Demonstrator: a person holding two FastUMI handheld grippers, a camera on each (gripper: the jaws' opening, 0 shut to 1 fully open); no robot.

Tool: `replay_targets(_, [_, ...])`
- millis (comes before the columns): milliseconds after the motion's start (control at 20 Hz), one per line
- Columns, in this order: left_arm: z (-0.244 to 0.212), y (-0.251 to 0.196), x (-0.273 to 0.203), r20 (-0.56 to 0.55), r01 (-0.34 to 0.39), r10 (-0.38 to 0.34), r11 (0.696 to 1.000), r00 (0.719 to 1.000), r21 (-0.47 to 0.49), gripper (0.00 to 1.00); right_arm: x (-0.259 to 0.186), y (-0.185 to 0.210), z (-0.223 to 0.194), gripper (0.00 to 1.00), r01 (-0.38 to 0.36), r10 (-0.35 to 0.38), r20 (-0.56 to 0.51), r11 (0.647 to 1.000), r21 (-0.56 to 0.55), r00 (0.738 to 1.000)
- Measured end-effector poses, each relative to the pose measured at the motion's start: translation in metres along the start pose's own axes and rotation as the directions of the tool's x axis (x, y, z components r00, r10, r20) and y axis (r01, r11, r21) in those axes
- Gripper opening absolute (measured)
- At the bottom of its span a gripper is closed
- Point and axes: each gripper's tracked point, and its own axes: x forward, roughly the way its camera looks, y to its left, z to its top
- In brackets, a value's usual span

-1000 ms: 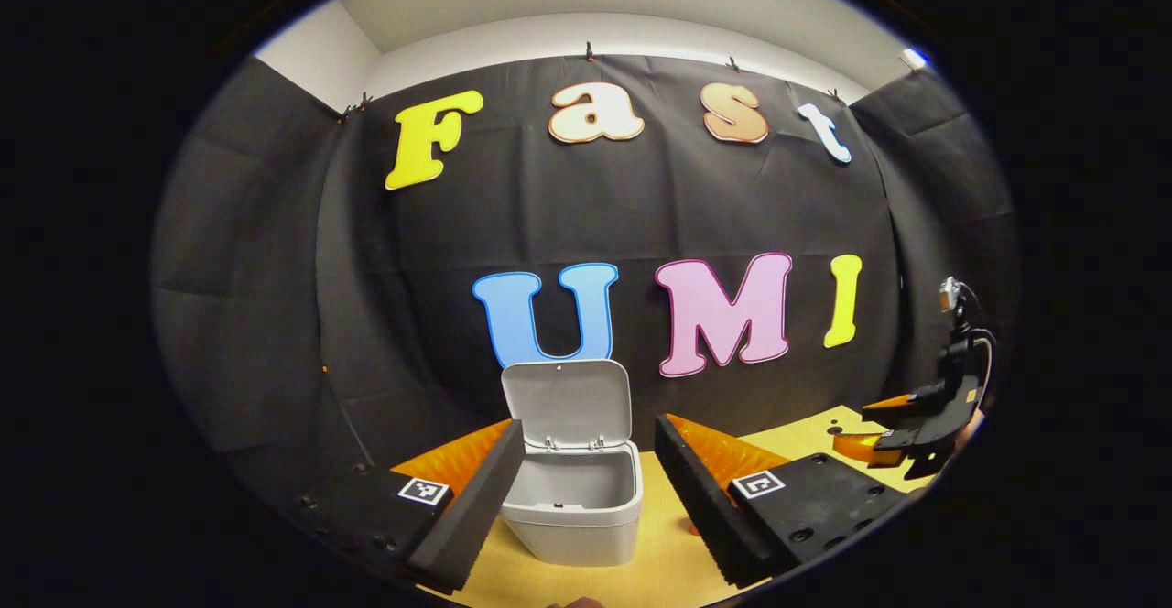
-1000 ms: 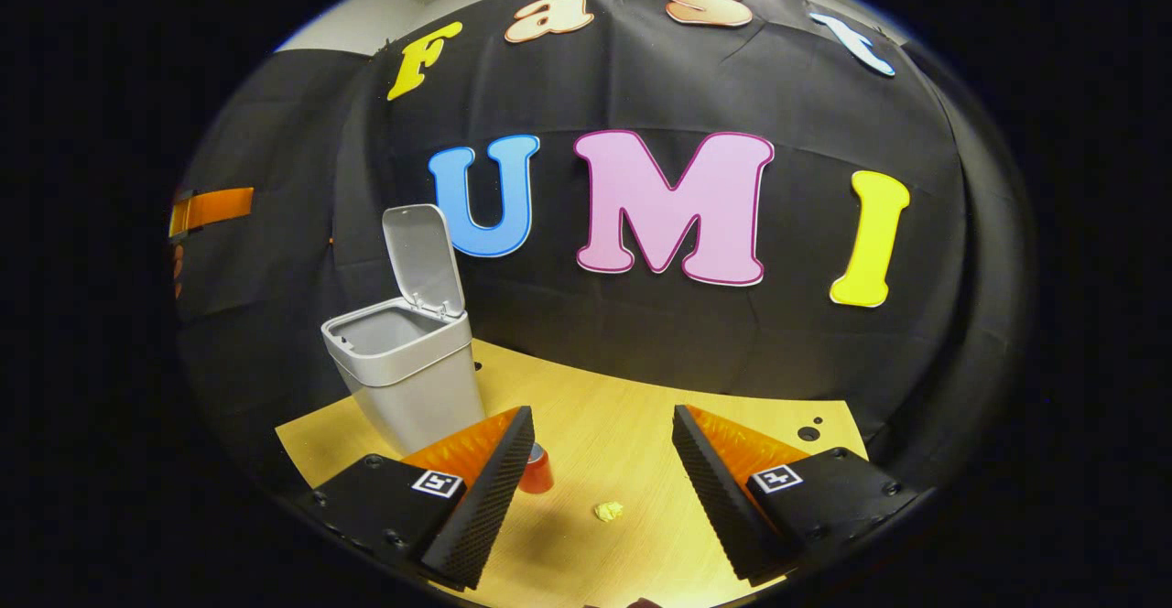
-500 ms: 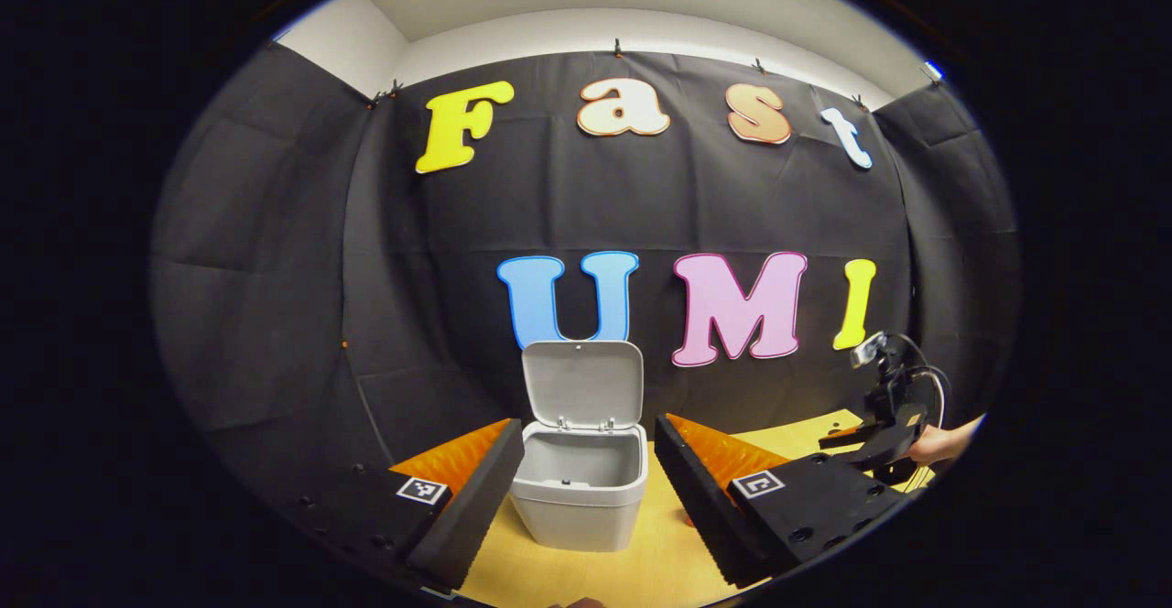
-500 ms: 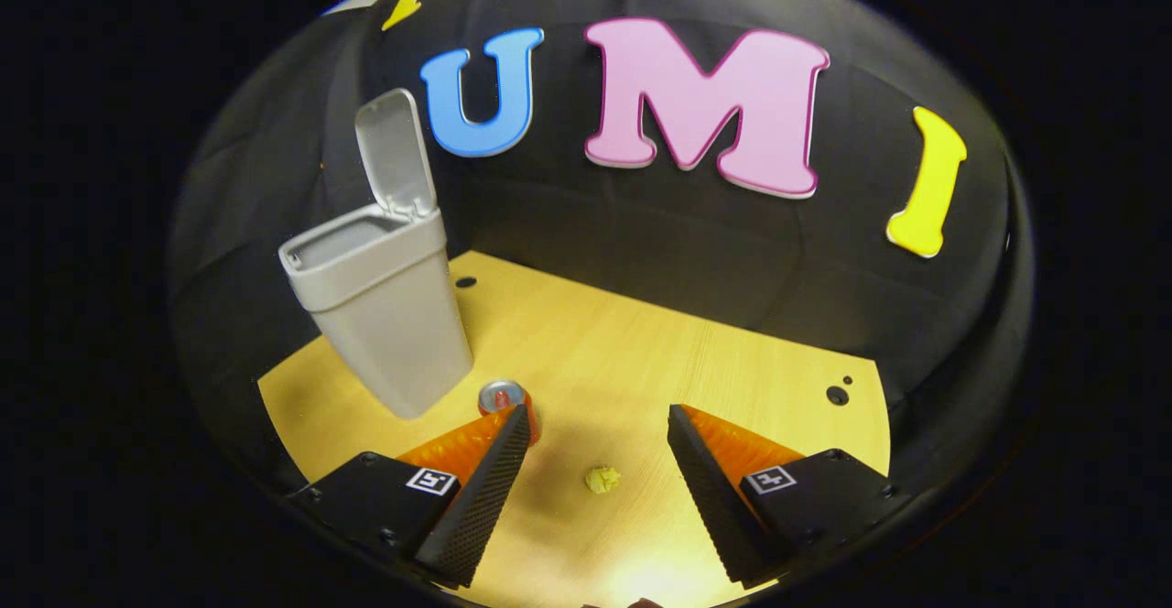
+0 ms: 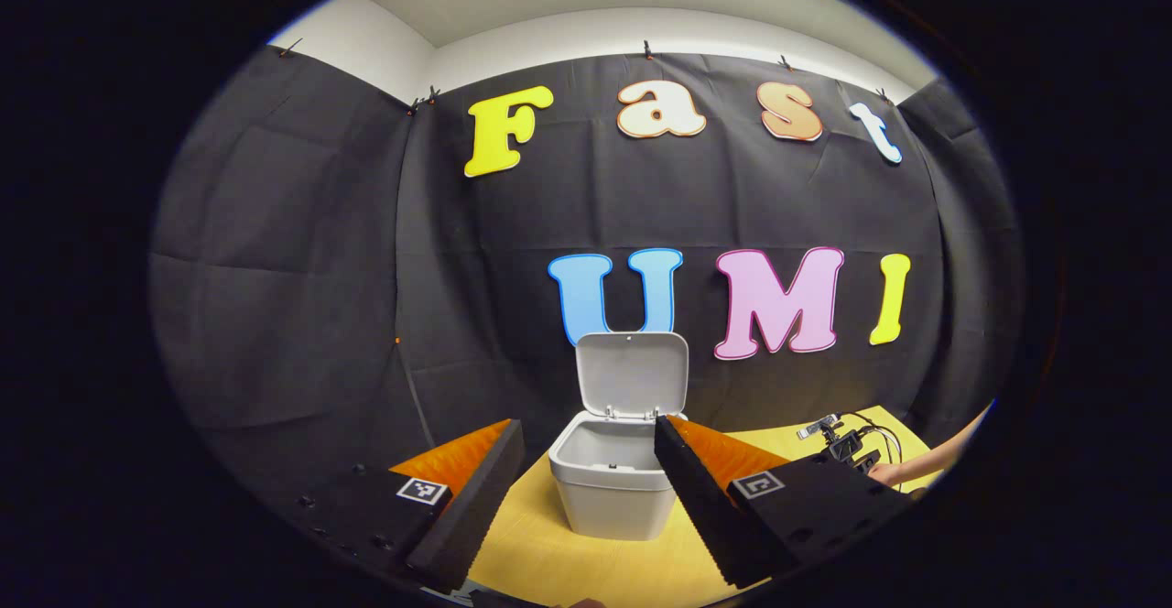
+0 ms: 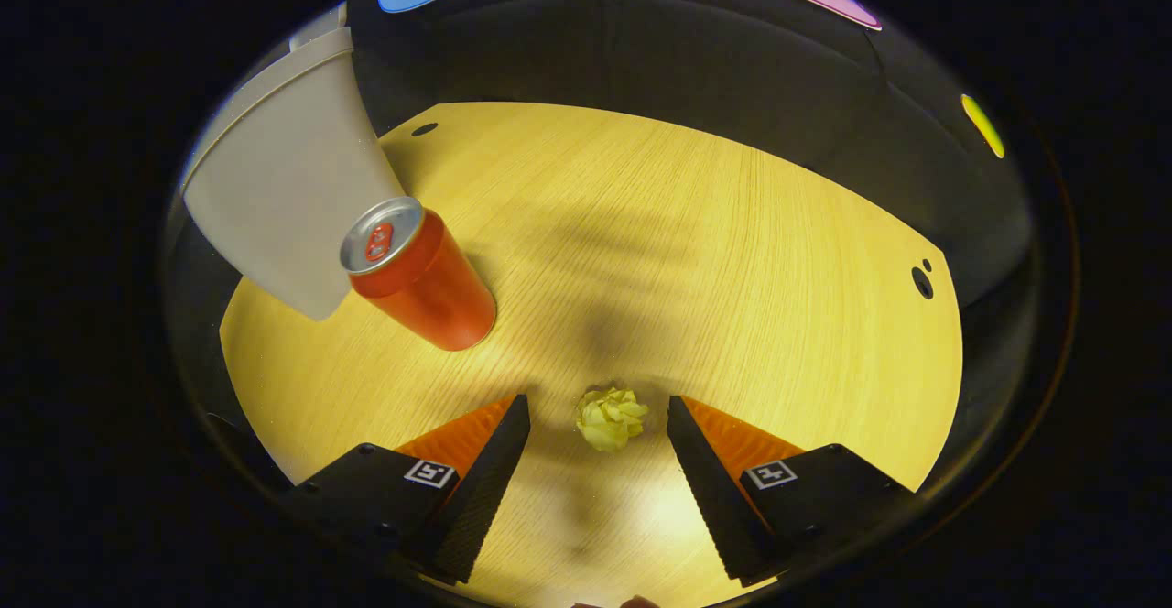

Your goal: Press the lid of the desktop garbage bin to open it, pick up the crumpled paper on the desktop and throw it into the bin, then pick up the pop can on the desktop and drop it into the bin, and finally close the garbage bin lid.

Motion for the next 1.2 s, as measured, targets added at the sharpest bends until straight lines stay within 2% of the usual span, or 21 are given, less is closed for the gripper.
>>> replay_targets(100, [-0.004,0.008,-0.001,-0.019,-0.021,0.021,1.0,1.0,-0.007,0.96,0.009,-0.003,-0.006,0.99,0.014,-0.014,-0.024,1.0,0.009,1.0])
replay_targets(250, [-0.005,0.013,-0.001,-0.029,-0.039,0.038,0.999,0.999,-0.026,0.96,0.013,0.004,-0.011,0.97,-0.02,0.022,-0.051,0.999,0.036,0.998])
replay_targets(300, [-0.007,0.013,-0.001,-0.033,-0.039,0.038,0.999,0.999,-0.029,0.96,0.011,0.003,-0.012,0.92,-0.021,0.023,-0.054,0.999,0.024,0.998])
replay_targets(400, [-0.008,0.013,0.001,-0.037,-0.031,0.03,0.999,0.999,-0.033,0.97,0.001,0.002,0.001,0.29,-0.023,0.023,-0.003,1.0,0.014,1.0])
replay_targets(450, [-0.008,0.012,0.003,-0.037,-0.028,0.026,0.999,0.999,-0.037,0.96,-0.005,0.006,0.009,0.41,-0.042,0.042,0.036,0.999,0.009,0.998])
replay_targets(600, [-0.013,0.011,0.005,-0.049,-0.019,0.016,0.998,0.999,-0.064,0.97,-0.049,0.025,0.043,0.41,-0.108,0.115,0.177,0.993,-0.046,0.978])
replay_targets(650, [-0.015,0.011,0.007,-0.054,-0.017,0.012,0.997,0.998,-0.078,0.97,-0.068,0.039,0.062,0.41,-0.137,0.152,0.23,0.987,-0.08,0.961])
replay_targets(850, [-0.015,0.011,0.012,-0.055,-0.006,0.001,0.996,0.998,-0.094,0.97,-0.146,0.093,0.136,0.4,-0.249,0.314,0.431,0.947,-0.201,0.846])
replay_targets(900, [-0.014,0.011,0.012,-0.051,-0.006,0.002,0.996,0.999,-0.093,0.98,-0.164,0.098,0.15,0.41,-0.27,0.349,0.471,0.935,-0.228,0.81])
replay_targets(950, [-0.013,0.011,0.012,-0.046,-0.004,0.0,0.996,0.999,-0.092,0.98,-0.19,0.107,0.168,0.4,-0.288,0.388,0.522,0.92,-0.265,0.76])
replay_targets(1100, [-0.015,0.013,0.007,-0.048,-0.008,0.004,0.996,0.999,-0.089,0.98,-0.232,0.115,0.191,0.4,-0.348,0.488,0.592,0.873,-0.342,0.641])
replay_targets(1150, [-0.014,0.014,0.006,-0.047,-0.011,0.007,0.996,0.999,-0.087,0.98,-0.239,0.13,0.194,0.4,-0.359,0.511,0.602,0.86,-0.363,0.614])
replay_targets(1200, [-0.014,0.016,0.005,-0.047,-0.016,0.012,0.996,0.999,-0.084,0.98,-0.229,0.141,0.191,0.4,-0.363,0.528,0.601,0.849,-0.382,0.601])
